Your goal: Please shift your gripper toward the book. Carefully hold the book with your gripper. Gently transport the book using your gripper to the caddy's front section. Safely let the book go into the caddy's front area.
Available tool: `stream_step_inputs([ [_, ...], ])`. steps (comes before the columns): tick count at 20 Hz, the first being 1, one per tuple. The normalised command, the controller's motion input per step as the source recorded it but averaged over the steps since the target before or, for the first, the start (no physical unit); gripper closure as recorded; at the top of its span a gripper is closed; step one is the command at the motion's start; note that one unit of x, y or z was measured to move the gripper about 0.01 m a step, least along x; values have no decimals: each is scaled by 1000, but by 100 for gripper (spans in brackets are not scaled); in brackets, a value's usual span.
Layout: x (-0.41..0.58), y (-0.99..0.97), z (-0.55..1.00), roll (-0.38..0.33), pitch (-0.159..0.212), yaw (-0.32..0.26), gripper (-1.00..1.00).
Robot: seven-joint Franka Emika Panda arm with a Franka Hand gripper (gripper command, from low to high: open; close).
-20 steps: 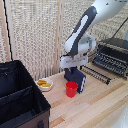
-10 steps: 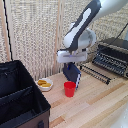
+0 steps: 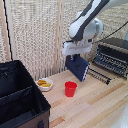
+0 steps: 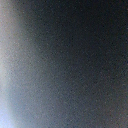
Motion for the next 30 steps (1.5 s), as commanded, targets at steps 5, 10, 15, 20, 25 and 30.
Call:
stream_step_inputs([
  [5, 0, 42, 711, 30, 185, 32, 100],
  [10, 0, 371, 635, 68, 165, 0, 100],
  [15, 0, 546, 573, 76, 87, -41, 100],
  [20, -42, 418, 620, 83, -2, -147, 100],
  [25, -59, 311, 722, 64, -39, -209, 100],
  [30, -33, 207, 675, 7, -46, -285, 100],
])
